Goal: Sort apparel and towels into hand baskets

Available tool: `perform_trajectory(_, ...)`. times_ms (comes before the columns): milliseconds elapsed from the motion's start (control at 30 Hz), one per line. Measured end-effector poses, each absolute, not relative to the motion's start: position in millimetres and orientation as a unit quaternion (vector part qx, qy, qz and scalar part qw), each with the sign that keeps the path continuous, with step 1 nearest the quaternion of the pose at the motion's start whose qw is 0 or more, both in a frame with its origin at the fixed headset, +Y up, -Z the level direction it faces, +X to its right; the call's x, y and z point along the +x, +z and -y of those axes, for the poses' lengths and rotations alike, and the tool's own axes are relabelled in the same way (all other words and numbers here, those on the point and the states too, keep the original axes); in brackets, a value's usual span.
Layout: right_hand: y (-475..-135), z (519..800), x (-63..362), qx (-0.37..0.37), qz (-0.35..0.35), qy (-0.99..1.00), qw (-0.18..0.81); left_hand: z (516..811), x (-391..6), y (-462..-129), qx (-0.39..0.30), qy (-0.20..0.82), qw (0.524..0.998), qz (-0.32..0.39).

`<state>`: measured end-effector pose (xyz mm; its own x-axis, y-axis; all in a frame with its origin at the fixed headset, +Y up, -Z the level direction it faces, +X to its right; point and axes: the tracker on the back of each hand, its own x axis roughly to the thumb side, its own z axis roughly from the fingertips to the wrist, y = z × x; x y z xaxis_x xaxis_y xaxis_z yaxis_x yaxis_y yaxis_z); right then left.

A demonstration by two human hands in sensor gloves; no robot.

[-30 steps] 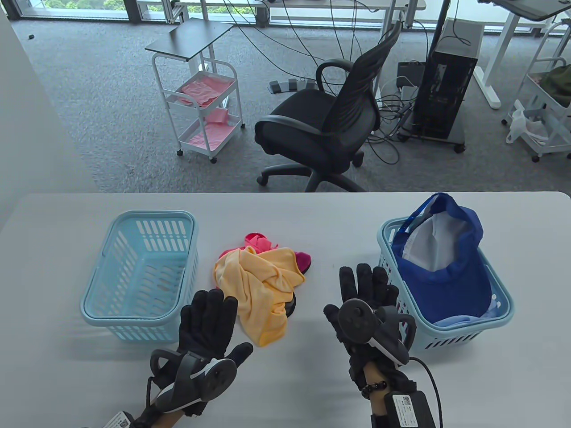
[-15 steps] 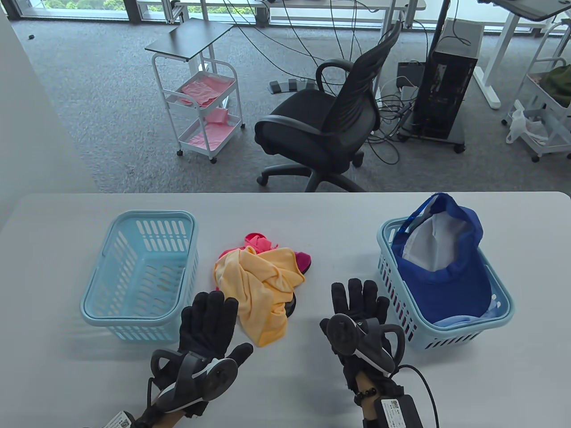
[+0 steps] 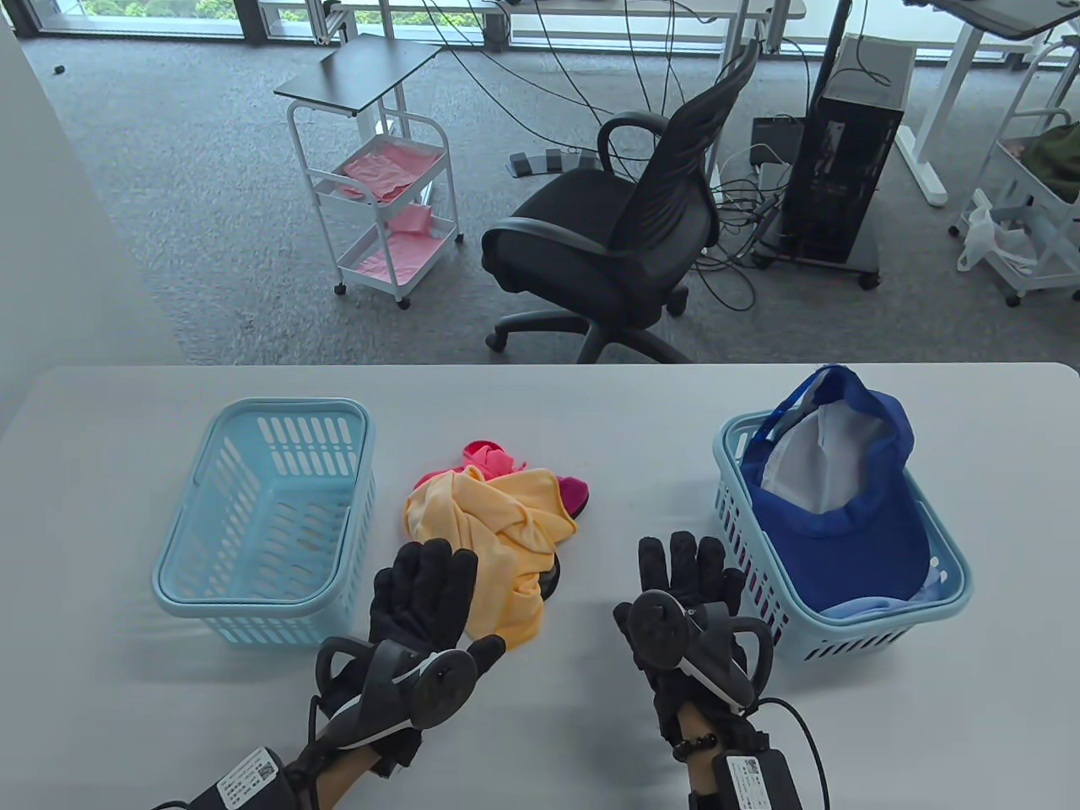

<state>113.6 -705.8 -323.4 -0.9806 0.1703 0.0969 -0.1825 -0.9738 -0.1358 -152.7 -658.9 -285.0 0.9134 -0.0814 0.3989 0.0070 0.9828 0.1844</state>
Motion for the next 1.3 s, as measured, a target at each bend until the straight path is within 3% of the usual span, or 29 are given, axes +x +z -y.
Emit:
perform_trajectory(233,-322,703,121,0.033,0.076,0.991,0.101,632,-151,-308,0.06,0.005,0.983,0.171)
perform_trajectory(400,-322,704,122,0.031,0.068,0.991,0.108,626,-145,-334,-0.01,0.042,0.989,0.14)
perform_trajectory(767,-321,707,119,0.032,0.054,0.993,0.105,699,-103,-434,-0.18,-0.042,0.982,0.042)
perform_trajectory(967,-321,708,119,0.029,0.047,0.992,0.111,731,-101,-461,-0.235,-0.047,0.97,0.035)
perform_trajectory(1300,-319,705,124,0.013,0.053,0.991,0.125,748,-106,-460,-0.131,-0.063,0.989,0.03)
